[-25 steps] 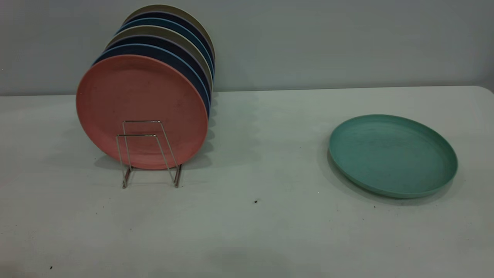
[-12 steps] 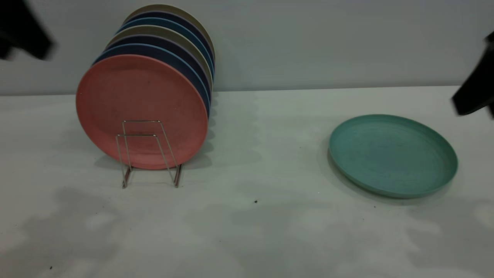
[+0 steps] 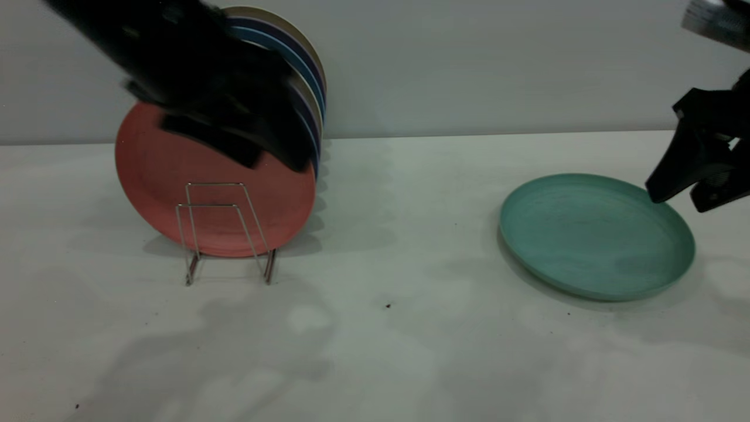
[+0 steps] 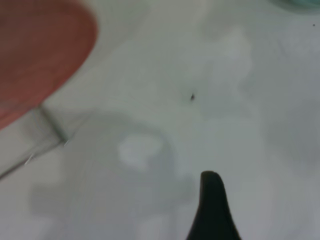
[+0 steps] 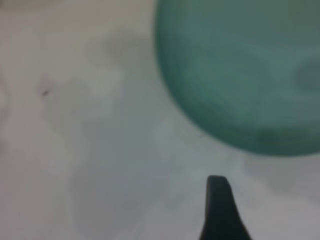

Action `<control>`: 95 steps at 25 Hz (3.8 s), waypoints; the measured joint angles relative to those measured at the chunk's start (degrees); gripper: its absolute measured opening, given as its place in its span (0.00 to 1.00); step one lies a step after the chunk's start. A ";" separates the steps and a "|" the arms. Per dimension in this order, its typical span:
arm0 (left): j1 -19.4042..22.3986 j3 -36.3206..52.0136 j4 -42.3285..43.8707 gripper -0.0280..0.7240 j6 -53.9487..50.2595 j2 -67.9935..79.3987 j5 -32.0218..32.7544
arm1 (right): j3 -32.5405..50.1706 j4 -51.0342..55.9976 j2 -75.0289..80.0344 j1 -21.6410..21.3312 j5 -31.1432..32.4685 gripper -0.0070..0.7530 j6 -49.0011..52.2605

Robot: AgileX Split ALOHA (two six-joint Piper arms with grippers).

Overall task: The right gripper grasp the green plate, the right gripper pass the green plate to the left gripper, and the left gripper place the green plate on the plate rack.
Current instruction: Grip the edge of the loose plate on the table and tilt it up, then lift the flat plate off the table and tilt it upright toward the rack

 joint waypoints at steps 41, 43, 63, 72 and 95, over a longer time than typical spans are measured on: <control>-3.72 -4.97 -6.20 0.79 0.00 11.55 -4.54 | -24.49 18.96 34.41 -12.21 10.40 0.43 -11.70; -3.72 -4.97 -6.20 0.79 0.00 11.55 -4.54 | -24.49 19.17 34.59 -12.21 9.80 0.28 -12.05; -3.72 -4.99 -16.25 0.79 0.00 14.95 -10.58 | -24.49 31.35 35.61 -2.60 22.64 0.03 -29.56; -3.72 -4.99 -18.19 0.63 0.00 17.21 -13.30 | -24.49 31.48 35.61 2.58 28.28 0.03 -32.04; -1.86 -5.06 -17.65 0.18 11.53 12.92 -11.47 | -24.44 31.91 21.00 -0.49 30.98 0.85 -30.85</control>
